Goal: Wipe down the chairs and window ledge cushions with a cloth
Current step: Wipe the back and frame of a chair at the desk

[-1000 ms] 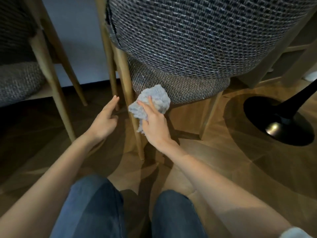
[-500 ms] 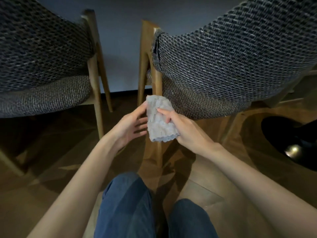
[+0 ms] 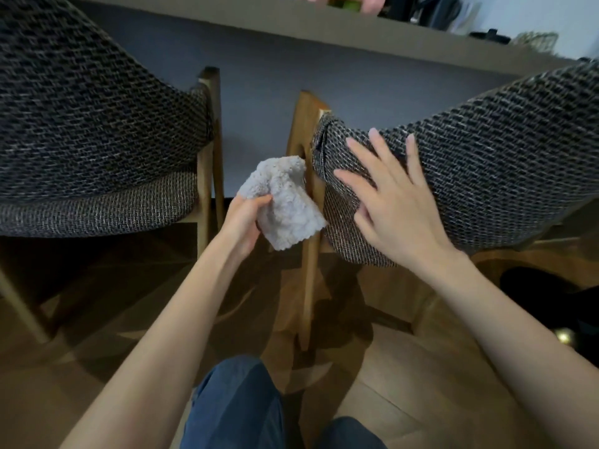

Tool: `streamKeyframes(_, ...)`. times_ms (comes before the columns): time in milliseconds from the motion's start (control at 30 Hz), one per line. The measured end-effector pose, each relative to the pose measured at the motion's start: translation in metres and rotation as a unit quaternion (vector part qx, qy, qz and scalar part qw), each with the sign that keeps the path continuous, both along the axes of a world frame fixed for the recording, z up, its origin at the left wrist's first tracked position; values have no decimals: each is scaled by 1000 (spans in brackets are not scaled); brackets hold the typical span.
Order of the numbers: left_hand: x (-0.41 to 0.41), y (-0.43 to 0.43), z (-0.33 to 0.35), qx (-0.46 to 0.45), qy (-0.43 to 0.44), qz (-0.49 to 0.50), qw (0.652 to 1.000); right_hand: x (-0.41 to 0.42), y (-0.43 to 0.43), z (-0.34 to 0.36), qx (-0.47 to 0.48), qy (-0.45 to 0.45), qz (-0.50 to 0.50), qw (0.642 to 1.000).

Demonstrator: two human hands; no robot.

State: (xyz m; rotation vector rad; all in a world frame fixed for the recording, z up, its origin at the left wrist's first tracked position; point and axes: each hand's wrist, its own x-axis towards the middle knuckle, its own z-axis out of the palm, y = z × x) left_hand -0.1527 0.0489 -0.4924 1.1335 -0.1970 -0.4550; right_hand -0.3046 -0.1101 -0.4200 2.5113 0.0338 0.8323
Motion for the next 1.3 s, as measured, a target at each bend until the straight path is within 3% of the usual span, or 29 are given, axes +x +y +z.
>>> streamKeyframes(133, 15, -46, 29, 4, -19, 27, 999, 17, -9, 19, -90, 27, -97, 991)
streamKeyframes(233, 22, -74, 37, 20, -26, 61, 998, 25, -10, 15, -98, 10, -109, 989)
streamKeyframes(467, 14, -102, 19, 22, -213, 99, 972, 37, -9, 9, -141, -30, -119, 982)
streamKeyframes(600, 15, -117, 3, 59, -241, 167, 954, 47, -10, 4, -168, -58, -136, 975)
streamKeyframes(733, 12, -122, -36, 121, -204, 177, 955, 56, -10, -3, -160, -69, -162, 971)
streamKeyframes(900, -1, -118, -81, 164, -108, 121, 973, 58, -9, -5, -165, -70, -169, 969)
streamKeyframes(1000, -4, -119, -64, 150, -140, 153, 967, 57, -6, -3, -161, -74, -173, 969)
streamKeyframes(1133, 5, -125, -18, 43, -179, 190, 965, 58, -3, -4, -158, -69, -179, 969)
streamKeyframes(1300, -7, -129, -46, 95, -219, 187, 953, 58, -5, -5, -155, -72, -171, 970)
